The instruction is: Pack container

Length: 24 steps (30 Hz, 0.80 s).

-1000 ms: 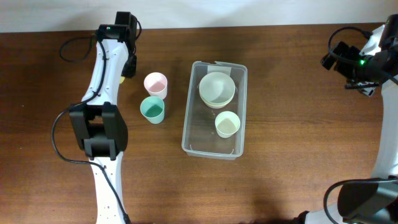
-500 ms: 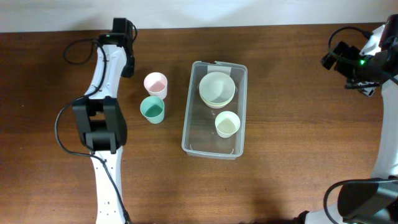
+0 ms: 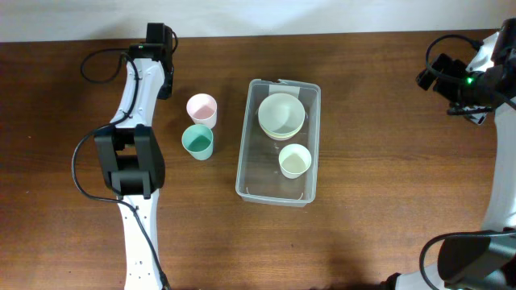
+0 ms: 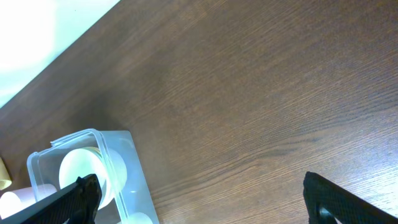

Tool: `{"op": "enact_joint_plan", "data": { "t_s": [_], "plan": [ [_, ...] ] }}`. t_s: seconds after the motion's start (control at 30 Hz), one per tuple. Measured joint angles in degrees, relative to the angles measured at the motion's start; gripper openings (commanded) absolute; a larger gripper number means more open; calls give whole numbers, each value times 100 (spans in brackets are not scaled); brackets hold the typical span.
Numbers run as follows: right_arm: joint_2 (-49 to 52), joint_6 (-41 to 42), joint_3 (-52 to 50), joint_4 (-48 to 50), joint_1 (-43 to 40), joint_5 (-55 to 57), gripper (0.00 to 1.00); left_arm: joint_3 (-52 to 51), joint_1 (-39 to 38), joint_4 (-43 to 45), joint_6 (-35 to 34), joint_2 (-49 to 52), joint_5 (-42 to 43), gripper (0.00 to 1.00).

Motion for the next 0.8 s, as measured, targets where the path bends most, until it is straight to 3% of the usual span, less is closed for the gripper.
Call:
{"op": "enact_joint_plan", "data": {
  "t_s": [0.43, 0.7, 0.8],
  "plan": [
    [0, -2, 0, 0, 0, 2, 99, 0, 0, 516, 92, 0, -321, 49],
    [0, 0, 0, 0, 0, 2, 99, 0, 2, 719, 254, 2, -398, 9],
    [0, 2, 0, 0, 0, 0, 99, 7, 2, 807, 251, 0, -485, 1]
  ]
}}
